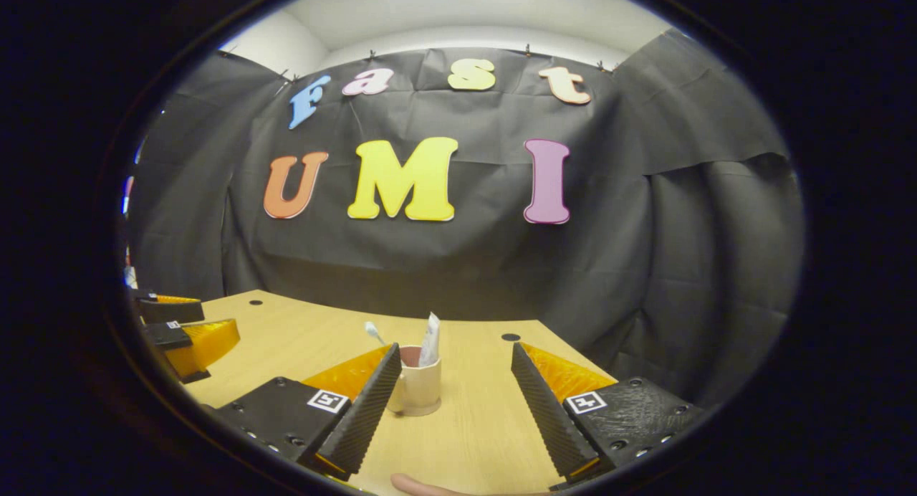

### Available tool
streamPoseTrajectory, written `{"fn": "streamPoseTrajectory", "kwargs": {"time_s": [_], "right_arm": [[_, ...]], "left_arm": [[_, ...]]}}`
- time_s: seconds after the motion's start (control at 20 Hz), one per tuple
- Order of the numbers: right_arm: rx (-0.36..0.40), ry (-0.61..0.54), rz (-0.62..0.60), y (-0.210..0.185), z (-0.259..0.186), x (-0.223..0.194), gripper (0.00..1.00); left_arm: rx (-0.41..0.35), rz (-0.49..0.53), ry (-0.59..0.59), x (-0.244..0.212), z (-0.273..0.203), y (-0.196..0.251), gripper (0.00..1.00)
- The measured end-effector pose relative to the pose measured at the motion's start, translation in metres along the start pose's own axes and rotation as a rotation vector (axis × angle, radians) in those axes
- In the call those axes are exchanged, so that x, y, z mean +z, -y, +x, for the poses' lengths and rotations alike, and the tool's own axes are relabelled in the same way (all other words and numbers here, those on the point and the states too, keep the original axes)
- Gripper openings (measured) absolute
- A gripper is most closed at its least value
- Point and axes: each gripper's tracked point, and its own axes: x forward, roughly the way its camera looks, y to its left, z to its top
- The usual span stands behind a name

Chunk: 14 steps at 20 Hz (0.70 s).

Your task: Put the toothbrush and toothpaste on the desktop into the cup, then pick up the cup and place it on the coaster on the desktop.

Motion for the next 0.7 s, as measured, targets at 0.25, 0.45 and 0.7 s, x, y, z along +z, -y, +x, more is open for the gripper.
{"fn": "streamPoseTrajectory", "kwargs": {"time_s": [0.25, 0.45, 0.7], "right_arm": [[-0.005, 0.011, -0.017, -0.005, -0.003, 0.007, 0.94], [0.004, 0.01, -0.031, -0.012, -0.004, 0.008, 0.94], [0.014, 0.007, -0.046, -0.018, -0.004, 0.006, 0.94]], "left_arm": [[-0.029, -0.008, -0.012, -0.001, -0.001, 0.005, 0.99], [-0.028, -0.018, -0.035, -0.006, 0.001, 0.002, 0.99], [-0.017, -0.019, -0.041, -0.006, 0.002, -0.002, 0.99]]}}
